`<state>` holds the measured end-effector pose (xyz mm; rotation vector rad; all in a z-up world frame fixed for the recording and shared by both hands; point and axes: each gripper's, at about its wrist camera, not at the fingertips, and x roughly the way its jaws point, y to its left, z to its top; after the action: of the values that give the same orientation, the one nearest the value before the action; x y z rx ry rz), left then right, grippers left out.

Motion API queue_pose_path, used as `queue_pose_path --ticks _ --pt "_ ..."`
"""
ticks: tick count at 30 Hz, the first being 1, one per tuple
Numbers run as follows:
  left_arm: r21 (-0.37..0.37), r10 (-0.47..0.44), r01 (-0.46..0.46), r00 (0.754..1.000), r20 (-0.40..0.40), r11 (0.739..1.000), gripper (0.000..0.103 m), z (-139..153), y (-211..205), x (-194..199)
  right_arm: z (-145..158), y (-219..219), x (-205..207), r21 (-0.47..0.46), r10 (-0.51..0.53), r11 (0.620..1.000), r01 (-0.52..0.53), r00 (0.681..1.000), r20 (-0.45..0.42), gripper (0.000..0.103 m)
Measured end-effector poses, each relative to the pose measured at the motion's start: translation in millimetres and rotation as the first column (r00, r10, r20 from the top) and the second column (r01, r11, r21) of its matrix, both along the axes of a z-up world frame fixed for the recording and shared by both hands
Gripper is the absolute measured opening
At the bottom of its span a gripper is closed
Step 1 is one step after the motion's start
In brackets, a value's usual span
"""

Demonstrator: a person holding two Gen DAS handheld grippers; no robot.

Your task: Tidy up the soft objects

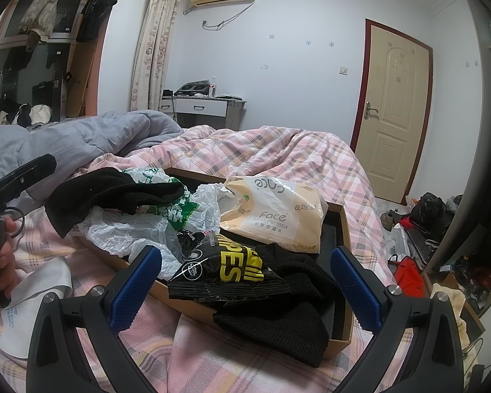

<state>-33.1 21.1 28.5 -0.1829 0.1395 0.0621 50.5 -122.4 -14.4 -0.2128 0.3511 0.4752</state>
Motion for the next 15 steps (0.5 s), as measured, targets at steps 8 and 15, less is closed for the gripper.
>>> queue_pose_path --ticks 8,15 --pt "0.002 0.001 -0.001 1.0 0.0 1.0 0.103 -0.3 -0.4 -0.3 0.1 0.1 -0.4 0.001 0.0 1.0 0.0 1.0 0.0 0.102" --pt "0.003 0.001 -0.001 1.0 0.001 1.0 0.103 -0.3 -0.3 -0.6 0.3 -0.1 -0.2 0.001 0.0 1.0 0.0 1.0 0.0 0.102"
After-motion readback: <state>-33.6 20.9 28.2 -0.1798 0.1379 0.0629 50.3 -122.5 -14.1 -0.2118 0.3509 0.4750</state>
